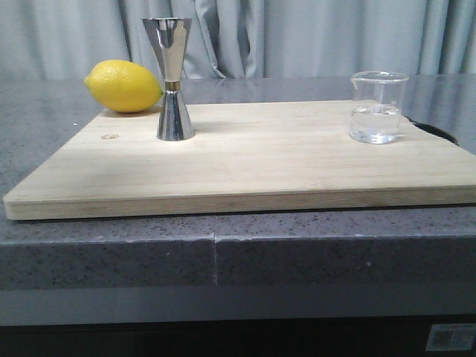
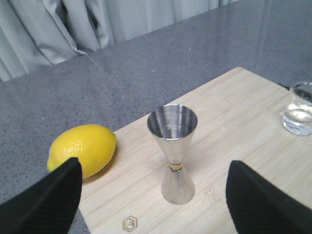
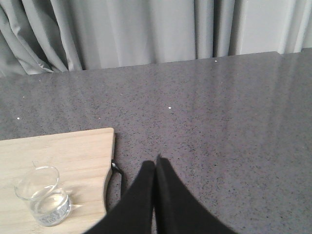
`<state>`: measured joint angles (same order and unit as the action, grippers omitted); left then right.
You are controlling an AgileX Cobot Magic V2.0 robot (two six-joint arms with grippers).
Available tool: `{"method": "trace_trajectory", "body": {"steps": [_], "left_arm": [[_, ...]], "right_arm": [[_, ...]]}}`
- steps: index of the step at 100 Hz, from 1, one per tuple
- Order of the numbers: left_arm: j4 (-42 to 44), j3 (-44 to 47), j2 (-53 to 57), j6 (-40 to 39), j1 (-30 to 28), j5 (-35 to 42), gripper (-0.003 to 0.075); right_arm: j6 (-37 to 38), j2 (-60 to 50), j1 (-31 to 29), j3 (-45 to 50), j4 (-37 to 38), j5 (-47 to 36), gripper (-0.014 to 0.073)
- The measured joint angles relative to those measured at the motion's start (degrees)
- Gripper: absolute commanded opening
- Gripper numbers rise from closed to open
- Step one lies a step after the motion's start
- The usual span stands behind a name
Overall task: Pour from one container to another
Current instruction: 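Move the left gripper to the steel jigger and close around it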
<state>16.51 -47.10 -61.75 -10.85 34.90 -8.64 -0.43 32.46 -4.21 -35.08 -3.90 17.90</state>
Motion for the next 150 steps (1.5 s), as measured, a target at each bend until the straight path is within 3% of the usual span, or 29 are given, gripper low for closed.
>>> {"method": "trace_trajectory", "body": {"steps": [11,18,25,40,49,85,101,119,132,150], "left_arm": [[0.0,0.0,-1.0,0.0,-0.4,3.1,0.0547],[0.1,0.0,-1.0,0.0,-0.4,4.7,0.0547],[0.5,0.0,-1.0,0.0,-0.6,5.3,0.0547],[0.8,0.7,-1.0,0.0,-2.7,5.8,0.0547],[0.8,1.9,-1.0,0.0,-4.2,6.6,0.0547],[0.8,9.5,-2.2,-1.6,-7.8,16.0,0.0544],[3.2,10.7,-5.5,-6.3,-7.8,19.8,0.0537],[19.6,10.9,-10.1,-23.9,-8.0,29.1,0.0494],[33.5,10.9,-13.3,-35.9,-10.6,40.9,0.0494],[49.1,10.9,-17.7,-44.2,-18.2,55.2,0.0494]], "right_arm": [[0.0,0.7,0.0,0.0,1.1,0.0,-0.0037],[0.0,1.5,0.0,0.0,1.7,0.0,0.0008],[0.0,2.6,0.0,0.0,2.1,0.0,0.0104],[0.0,5.3,0.0,0.0,2.3,-0.6,0.0403],[0.0,7.0,0.0,0.0,2.3,-2.0,0.0486],[-0.1,13.3,0.0,0.0,2.3,-5.3,0.0479],[-0.1,15.4,0.0,0.0,2.3,-5.9,0.0479],[-0.1,16.6,0.0,0.0,2.3,-6.1,0.0479],[-0.1,16.7,0.0,0.0,2.3,-6.2,0.0479],[-0.1,16.7,0.0,0.0,2.3,-6.3,0.0479]]}}
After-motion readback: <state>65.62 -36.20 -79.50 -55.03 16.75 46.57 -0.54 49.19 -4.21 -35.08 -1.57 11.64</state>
